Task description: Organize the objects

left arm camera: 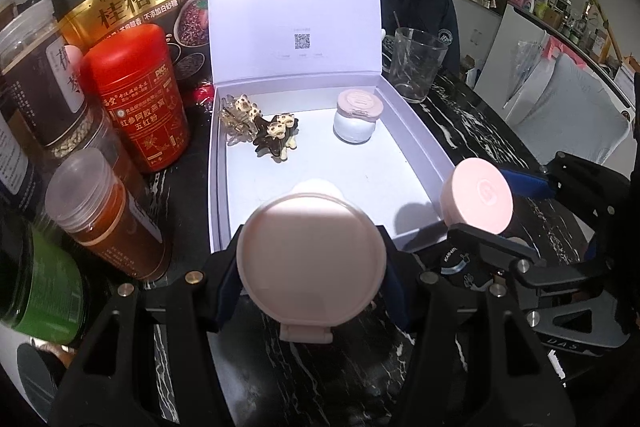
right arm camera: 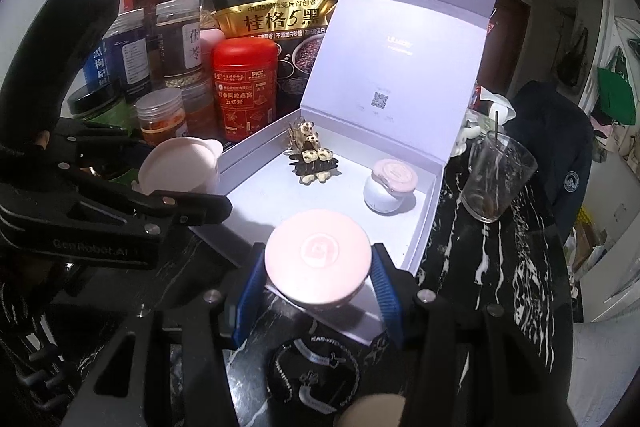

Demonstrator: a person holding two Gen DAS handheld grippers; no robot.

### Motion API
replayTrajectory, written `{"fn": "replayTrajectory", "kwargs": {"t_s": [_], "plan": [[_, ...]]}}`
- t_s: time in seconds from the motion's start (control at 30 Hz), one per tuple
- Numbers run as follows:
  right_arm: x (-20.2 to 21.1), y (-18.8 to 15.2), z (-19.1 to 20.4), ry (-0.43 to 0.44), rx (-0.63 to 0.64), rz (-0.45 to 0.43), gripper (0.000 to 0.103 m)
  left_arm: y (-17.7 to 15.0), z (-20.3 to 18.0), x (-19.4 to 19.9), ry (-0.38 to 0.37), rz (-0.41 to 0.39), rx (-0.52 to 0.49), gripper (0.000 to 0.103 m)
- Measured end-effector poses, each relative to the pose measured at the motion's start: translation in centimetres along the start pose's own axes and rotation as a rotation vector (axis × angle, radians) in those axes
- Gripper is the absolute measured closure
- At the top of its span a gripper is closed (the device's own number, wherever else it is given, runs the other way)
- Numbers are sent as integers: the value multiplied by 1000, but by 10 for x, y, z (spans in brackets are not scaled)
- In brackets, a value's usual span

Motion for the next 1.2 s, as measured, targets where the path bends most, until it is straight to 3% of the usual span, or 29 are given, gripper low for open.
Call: {"fn": "replayTrajectory", "kwargs": {"t_s": [0.7, 1.2], "plan": [[-43, 28, -42, -31, -6, 23, 51, 46, 8, -47, -4, 29, 3, 46], [-68, 54, -70, -47, 35, 9, 51, 79, 17, -73, 46, 31, 34, 46]]}}
Point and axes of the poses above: each gripper's, at about its wrist camera, not at the fingertips, and x roughly against the way its jaws point, z to its left, y to its top, the point moved 6 cm from there along -x, roughly the way its jaws point, and after that the axes turned 6 degrees about x, right-handed, at the moved point
